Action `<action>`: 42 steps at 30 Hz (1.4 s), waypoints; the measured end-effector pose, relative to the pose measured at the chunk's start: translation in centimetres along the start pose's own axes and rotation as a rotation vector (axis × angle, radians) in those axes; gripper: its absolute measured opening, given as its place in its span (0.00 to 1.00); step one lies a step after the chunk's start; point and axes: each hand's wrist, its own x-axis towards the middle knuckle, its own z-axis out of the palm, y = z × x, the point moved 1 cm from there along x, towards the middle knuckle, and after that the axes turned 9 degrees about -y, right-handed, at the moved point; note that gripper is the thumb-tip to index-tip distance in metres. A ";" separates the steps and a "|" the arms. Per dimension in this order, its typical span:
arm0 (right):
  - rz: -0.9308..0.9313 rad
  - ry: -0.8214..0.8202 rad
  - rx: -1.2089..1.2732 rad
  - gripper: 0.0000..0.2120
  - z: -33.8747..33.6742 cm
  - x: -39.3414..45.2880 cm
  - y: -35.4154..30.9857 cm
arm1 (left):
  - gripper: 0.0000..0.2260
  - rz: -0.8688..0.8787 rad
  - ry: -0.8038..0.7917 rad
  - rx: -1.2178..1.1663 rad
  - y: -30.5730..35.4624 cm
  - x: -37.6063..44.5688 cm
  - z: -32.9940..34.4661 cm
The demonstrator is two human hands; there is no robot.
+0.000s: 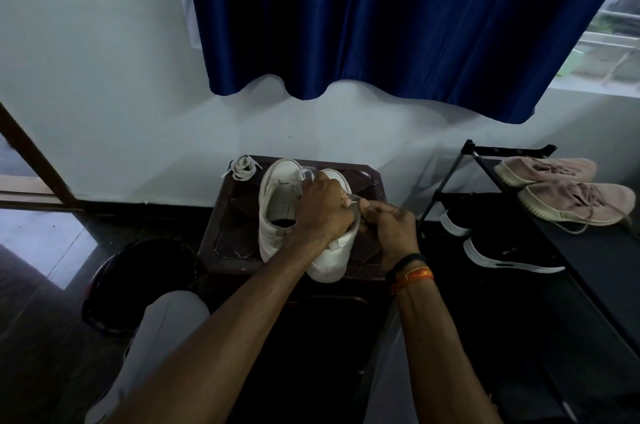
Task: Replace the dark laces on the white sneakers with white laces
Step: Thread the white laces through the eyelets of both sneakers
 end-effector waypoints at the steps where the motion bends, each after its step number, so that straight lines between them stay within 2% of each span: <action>1: -0.010 0.003 0.001 0.07 0.0 0.1 0.1 | 0.08 -0.002 -0.006 0.015 0.0 0.0 0.0; 6: -0.060 0.001 -0.022 0.05 0.2 0.0 0.2 | 0.09 -0.011 -0.002 0.037 0.0 0.0 0.1; 12: -0.136 -0.051 -0.177 0.06 -0.1 0.3 0.9 | 0.07 -0.002 -0.003 0.011 -0.2 0.1 0.3; 19: -0.042 0.052 0.116 0.08 0.7 -0.1 0.2 | 0.06 0.043 0.156 -0.114 -0.8 0.7 1.3; 25: 0.012 0.083 0.100 0.12 0.7 0.1 -0.1 | 0.06 0.078 0.179 -0.222 -1.4 0.8 1.7; 31: 0.065 0.071 0.135 0.12 0.8 0.4 0.1 | 0.04 0.103 0.191 -0.337 -1.0 0.1 1.1; 36: 0.052 0.175 0.037 0.09 1.0 1.9 1.1 | 0.08 0.096 0.188 -0.250 -1.5 0.3 1.4; 39: -0.008 0.234 0.167 0.15 0.4 1.6 1.0 | 0.11 0.104 0.199 -0.145 -1.6 0.0 1.4; 42: 0.023 0.348 0.340 0.15 -2.1 1.2 0.4 | 0.14 0.147 0.252 -0.077 -1.5 -0.4 1.0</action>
